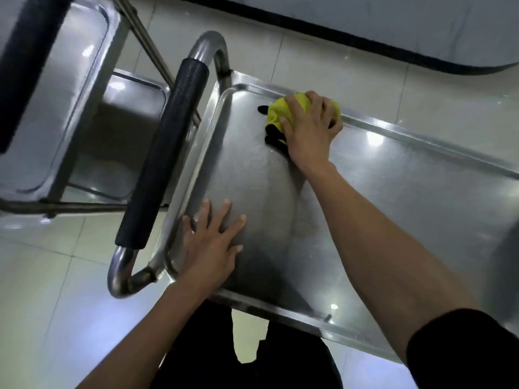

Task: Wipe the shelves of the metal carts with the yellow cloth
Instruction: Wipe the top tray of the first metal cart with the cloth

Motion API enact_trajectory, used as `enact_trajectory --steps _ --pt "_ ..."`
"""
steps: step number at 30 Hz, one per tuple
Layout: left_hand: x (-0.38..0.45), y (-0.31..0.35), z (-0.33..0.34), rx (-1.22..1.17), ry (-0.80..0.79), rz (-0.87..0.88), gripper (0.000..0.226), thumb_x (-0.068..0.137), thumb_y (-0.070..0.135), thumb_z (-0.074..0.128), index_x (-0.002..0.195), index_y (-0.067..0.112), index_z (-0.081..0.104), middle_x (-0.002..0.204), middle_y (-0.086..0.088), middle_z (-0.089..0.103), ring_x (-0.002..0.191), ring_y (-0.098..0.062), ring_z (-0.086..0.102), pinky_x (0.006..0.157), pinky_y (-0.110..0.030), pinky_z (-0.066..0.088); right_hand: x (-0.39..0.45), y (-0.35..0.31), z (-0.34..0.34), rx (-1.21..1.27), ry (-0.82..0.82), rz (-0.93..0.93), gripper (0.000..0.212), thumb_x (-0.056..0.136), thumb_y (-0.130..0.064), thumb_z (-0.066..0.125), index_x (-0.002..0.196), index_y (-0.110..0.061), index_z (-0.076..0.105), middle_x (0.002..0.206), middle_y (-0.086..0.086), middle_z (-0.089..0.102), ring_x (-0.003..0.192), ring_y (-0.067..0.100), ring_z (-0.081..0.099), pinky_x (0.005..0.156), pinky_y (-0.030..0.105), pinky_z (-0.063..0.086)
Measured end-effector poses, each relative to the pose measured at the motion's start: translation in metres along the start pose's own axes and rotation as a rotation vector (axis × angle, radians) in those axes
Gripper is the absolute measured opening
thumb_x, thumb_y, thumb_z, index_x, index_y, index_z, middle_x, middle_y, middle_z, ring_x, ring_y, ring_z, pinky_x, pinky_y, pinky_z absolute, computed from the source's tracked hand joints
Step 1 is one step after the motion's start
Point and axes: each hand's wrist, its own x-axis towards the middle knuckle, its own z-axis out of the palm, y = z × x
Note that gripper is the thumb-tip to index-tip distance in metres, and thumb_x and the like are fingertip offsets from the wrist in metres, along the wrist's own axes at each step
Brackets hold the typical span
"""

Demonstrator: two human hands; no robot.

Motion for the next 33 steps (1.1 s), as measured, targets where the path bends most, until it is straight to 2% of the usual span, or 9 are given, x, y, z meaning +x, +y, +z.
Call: enact_trajectory --steps 4,7,11,15,18,22,26,29,33 --pt "-0.002 -0.003 0.008 0.017 0.003 -0.016 0.062 0.094 0.049 0.057 0.15 0.045 0.033 0.168 0.006 0.004 0.153 -0.032 -0.013 0.116 -0.07 0.008 -0.02 0.007 0.003 0.083 -0.026 -0.074 0.048 0.092 -0.041 0.04 0.139 -0.043 0.037 0.154 0.0 0.028 0.142 0.03 0.019 0.111 0.058 0.016" --pt "-0.001 -0.009 0.016 -0.014 0.027 -0.026 0.062 0.095 0.049 0.054 0.151 0.048 0.028 0.168 0.009 -0.002 0.152 -0.029 -0.02 0.117 -0.069 0.004 -0.042 0.009 0.003 0.062 -0.09 -0.212 0.052 0.091 -0.035 0.042 0.142 -0.042 0.033 0.155 -0.001 0.027 0.142 0.029 0.019 0.111 0.056 0.018" --pt "-0.001 -0.009 0.024 -0.067 0.07 -0.064 0.061 0.094 0.051 0.054 0.15 0.05 0.03 0.168 0.009 0.003 0.153 -0.025 -0.015 0.118 -0.067 0.003 -0.077 0.006 0.005 0.096 -0.16 -0.309 0.05 0.097 -0.032 0.041 0.145 -0.037 0.033 0.159 -0.004 0.022 0.147 0.025 0.016 0.112 0.051 0.019" --pt "-0.021 0.012 0.035 -0.072 0.207 -0.271 0.051 0.091 0.05 0.054 0.14 0.041 0.046 0.158 0.002 0.03 0.15 -0.026 0.015 0.118 -0.056 0.019 -0.116 0.0 0.007 0.094 -0.235 -0.349 0.044 0.099 -0.04 0.041 0.143 -0.041 0.035 0.161 -0.006 0.019 0.147 0.024 0.013 0.109 0.054 0.022" --pt "-0.054 0.023 0.048 -0.139 0.396 -0.329 0.032 0.092 0.045 0.051 0.118 0.03 0.061 0.133 0.001 0.051 0.129 -0.028 0.043 0.105 -0.049 0.036 -0.141 -0.007 0.011 0.065 -0.228 -0.392 0.044 0.099 -0.048 0.041 0.143 -0.044 0.036 0.16 -0.006 0.021 0.143 0.025 0.018 0.104 0.056 0.028" --pt "-0.104 0.026 0.073 -0.213 0.58 -0.412 0.016 0.089 0.032 0.067 0.103 0.025 0.069 0.117 0.002 0.057 0.116 -0.024 0.052 0.093 -0.045 0.042 -0.185 -0.014 0.025 0.034 -0.201 -0.438 0.044 0.096 -0.052 0.043 0.14 -0.046 0.038 0.155 -0.004 0.029 0.134 0.027 0.025 0.094 0.055 0.036" --pt "-0.129 0.018 0.083 -0.265 0.618 -0.37 0.021 0.092 0.017 0.063 0.113 0.017 0.068 0.124 -0.001 0.06 0.116 -0.023 0.057 0.089 -0.042 0.046 -0.233 -0.02 0.039 0.004 -0.175 -0.513 0.043 0.096 -0.052 0.043 0.139 -0.045 0.037 0.15 -0.002 0.03 0.131 0.029 0.029 0.089 0.055 0.04" --pt "-0.134 0.011 0.08 -0.377 0.633 -0.381 0.042 0.084 -0.002 0.059 0.123 0.013 0.062 0.127 -0.002 0.059 0.101 -0.025 0.062 0.081 -0.04 0.05 -0.267 -0.022 0.045 0.012 -0.169 -0.553 0.043 0.096 -0.053 0.043 0.138 -0.046 0.038 0.151 -0.003 0.03 0.132 0.029 0.03 0.09 0.055 0.041" --pt "-0.134 0.008 0.072 -0.389 0.638 -0.397 0.061 0.07 -0.01 0.056 0.126 0.013 0.059 0.128 -0.002 0.059 0.082 -0.024 0.06 0.07 -0.029 0.038 -0.299 -0.023 0.048 -0.006 -0.178 -0.58 0.044 0.095 -0.054 0.043 0.139 -0.047 0.038 0.153 -0.004 0.031 0.136 0.028 0.03 0.095 0.054 0.038"
